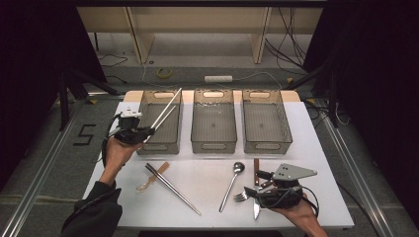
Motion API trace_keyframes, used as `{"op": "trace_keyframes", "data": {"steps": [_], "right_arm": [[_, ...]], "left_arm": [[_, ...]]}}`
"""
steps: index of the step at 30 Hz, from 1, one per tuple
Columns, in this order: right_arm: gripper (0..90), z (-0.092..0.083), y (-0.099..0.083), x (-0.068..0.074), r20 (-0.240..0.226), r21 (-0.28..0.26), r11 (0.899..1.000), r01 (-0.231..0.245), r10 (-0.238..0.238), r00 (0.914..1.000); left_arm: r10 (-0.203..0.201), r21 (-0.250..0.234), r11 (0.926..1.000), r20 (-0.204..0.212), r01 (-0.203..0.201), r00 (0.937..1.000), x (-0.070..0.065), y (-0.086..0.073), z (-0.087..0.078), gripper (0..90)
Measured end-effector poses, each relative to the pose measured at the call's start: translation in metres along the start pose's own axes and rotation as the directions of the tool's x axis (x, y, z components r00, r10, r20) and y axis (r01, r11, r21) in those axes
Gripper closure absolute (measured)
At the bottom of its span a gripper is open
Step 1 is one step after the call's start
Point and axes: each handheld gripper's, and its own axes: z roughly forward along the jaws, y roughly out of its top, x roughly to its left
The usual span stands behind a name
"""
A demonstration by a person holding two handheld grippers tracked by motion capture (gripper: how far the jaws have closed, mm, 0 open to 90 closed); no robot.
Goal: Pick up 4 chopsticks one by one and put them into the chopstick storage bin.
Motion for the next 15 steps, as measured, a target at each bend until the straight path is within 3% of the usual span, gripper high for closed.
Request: {"op": "trace_keyframes", "data": {"steps": [7,15], "right_arm": [[29.8,0.0,-0.001,0.0,-0.006,0.002,1.0,0.006,-0.006,1.0],[29.9,0.001,-0.001,0.001,-0.009,0.004,1.0,0.006,-0.006,0.9999]], "left_arm": [[-0.038,0.003,0.9993,-0.021,0.038,0.999,0.013,0.004,0.006,83.0],[-0.051,0.04,0.9978,-0.042,0.052,0.9978,0.024,0.007,0.015,82.9]]}}
